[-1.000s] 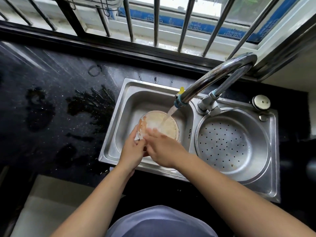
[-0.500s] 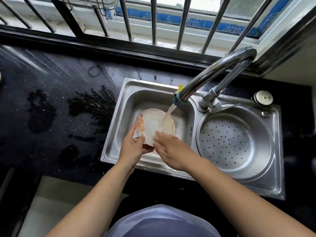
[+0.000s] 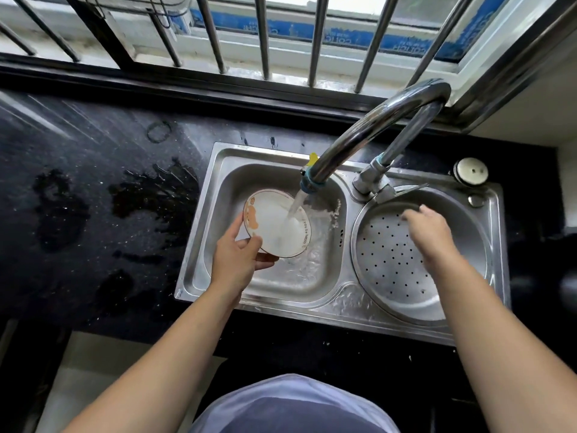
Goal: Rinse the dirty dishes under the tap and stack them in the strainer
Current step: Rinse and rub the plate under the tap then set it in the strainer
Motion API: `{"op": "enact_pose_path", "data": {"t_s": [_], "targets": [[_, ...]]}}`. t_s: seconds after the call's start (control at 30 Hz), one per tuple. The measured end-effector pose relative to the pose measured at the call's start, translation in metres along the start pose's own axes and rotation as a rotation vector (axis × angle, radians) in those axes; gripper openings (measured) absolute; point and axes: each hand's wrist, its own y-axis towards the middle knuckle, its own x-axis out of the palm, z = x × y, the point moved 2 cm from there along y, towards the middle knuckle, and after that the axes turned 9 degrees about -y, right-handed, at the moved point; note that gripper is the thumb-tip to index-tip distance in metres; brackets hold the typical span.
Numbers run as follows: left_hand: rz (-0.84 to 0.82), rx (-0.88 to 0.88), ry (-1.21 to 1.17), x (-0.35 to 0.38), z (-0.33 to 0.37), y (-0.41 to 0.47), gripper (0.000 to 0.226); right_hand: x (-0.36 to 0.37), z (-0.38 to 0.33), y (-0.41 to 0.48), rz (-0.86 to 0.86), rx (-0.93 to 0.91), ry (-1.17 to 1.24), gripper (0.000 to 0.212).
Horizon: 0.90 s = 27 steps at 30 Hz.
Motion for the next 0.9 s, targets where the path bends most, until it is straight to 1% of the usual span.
{"op": "enact_pose_path", "data": {"t_s": [0.03, 0.07, 0.17, 0.2, 0.27, 0.43, 0.53, 0.57, 0.63, 0.67, 0.73, 0.8, 0.9], "targets": [[-0.003, 0.002, 0.003, 0.001, 0.000, 0.001, 0.070, -0.002, -0.004, 0.008, -0.022, 0.031, 0.102, 0.071], [-0.007, -0.001, 0.001, 0.002, 0.000, 0.003, 0.069, -0.003, -0.009, 0.015, -0.040, 0.045, 0.183, 0.064], [-0.011, -0.027, -0.041, 0.005, -0.002, 0.007, 0.058, 0.000, -0.022, 0.030, -0.004, 0.055, 0.254, 0.010], [-0.007, -0.040, -0.064, 0.007, -0.003, 0.008, 0.051, 0.002, -0.026, 0.034, 0.013, 0.042, 0.244, 0.006], [0.009, -0.084, -0.124, 0.010, -0.006, 0.008, 0.040, 0.008, -0.035, 0.036, 0.012, 0.005, 0.208, 0.014], [0.021, -0.196, -0.249, 0.019, -0.010, 0.005, 0.030, 0.011, -0.038, 0.046, -0.003, -0.031, 0.154, 0.040], [0.000, -0.265, -0.330, 0.031, -0.010, 0.005, 0.020, 0.007, -0.027, 0.047, -0.046, -0.046, 0.095, 0.046], [-0.008, -0.291, -0.363, 0.035, -0.011, 0.005, 0.019, 0.007, -0.022, 0.045, -0.054, -0.052, 0.090, 0.052], [-0.036, -0.343, -0.440, 0.045, -0.012, 0.005, 0.020, 0.006, -0.013, 0.035, -0.045, -0.065, 0.084, 0.078], [-0.054, -0.376, -0.484, 0.050, -0.012, 0.006, 0.021, 0.007, -0.008, 0.028, -0.044, -0.064, 0.079, 0.084], [-0.072, -0.432, -0.587, 0.061, -0.011, 0.008, 0.024, 0.010, 0.006, 0.013, -0.066, -0.053, 0.082, 0.085], [-0.055, -0.465, -0.712, 0.068, -0.010, 0.011, 0.027, 0.014, 0.022, 0.002, -0.102, -0.043, 0.068, 0.079], [-0.070, -0.533, -0.888, 0.072, -0.011, 0.014, 0.022, 0.017, 0.046, -0.010, -0.118, -0.046, 0.016, 0.069]]}}
